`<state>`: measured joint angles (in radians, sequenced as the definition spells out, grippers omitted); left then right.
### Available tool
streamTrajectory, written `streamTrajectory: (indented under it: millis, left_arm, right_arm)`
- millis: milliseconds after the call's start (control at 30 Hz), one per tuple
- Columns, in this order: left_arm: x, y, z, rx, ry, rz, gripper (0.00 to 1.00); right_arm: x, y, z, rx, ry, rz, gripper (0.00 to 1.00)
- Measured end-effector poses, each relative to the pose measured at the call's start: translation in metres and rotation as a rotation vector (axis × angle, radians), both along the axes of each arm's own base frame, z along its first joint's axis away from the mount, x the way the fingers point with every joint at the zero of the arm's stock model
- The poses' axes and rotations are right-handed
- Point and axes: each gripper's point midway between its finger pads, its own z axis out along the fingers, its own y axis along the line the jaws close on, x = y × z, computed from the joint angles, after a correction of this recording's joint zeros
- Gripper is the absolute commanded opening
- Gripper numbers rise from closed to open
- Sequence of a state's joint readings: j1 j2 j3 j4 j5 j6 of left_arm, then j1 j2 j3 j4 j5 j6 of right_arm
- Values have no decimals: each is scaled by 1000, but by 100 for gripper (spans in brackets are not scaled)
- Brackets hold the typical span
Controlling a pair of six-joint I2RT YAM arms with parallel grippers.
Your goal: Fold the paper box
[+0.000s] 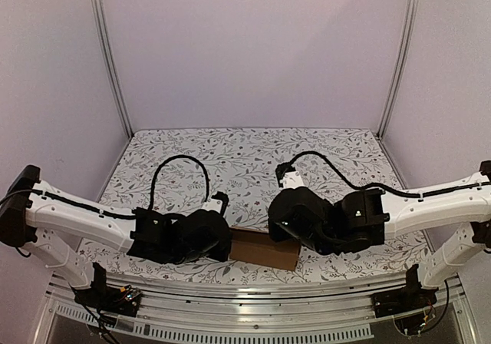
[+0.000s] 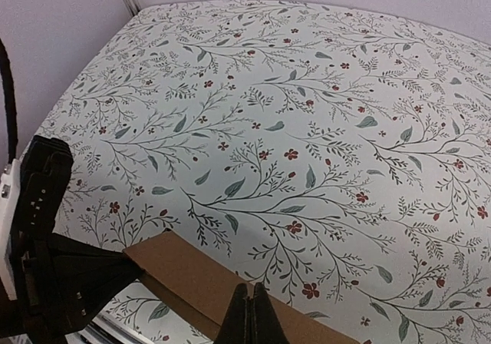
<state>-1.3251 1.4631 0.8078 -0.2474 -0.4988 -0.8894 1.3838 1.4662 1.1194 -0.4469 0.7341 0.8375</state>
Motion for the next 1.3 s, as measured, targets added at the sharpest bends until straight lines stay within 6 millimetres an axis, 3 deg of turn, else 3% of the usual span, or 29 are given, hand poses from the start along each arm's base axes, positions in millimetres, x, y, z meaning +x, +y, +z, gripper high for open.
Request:
streamTrajectory:
  millis: [167, 333, 533, 633, 800, 900, 1200, 1300]
  left_arm:
    - [0, -1, 0, -2, 3, -3, 1]
    - [-2, -2, 0, -4, 10, -6, 15]
    - [-7, -1, -2, -10, 37, -18, 32]
    - [-14, 6, -6, -2, 66, -35, 36]
    - [-32, 29, -31, 77, 139, -73, 38]
    - [-37, 38, -31, 61, 154, -83, 38]
    - [-41, 39, -29, 41, 164, -93, 38]
    - [-44, 37, -30, 38, 182, -112, 27]
  right_arm:
    - [2, 18, -38, -72, 25, 25, 0]
    - [2, 28, -63, -98, 50, 36, 0]
    - [-2, 33, -76, -84, 47, 27, 0]
    - [-7, 37, -86, -93, 44, 28, 0]
    - [-16, 31, -122, -166, 53, 19, 0]
    - [-16, 26, -137, -196, 54, 2, 0]
    - [-14, 27, -132, -170, 42, -8, 0]
    - [-17, 25, -117, -146, 43, 17, 0]
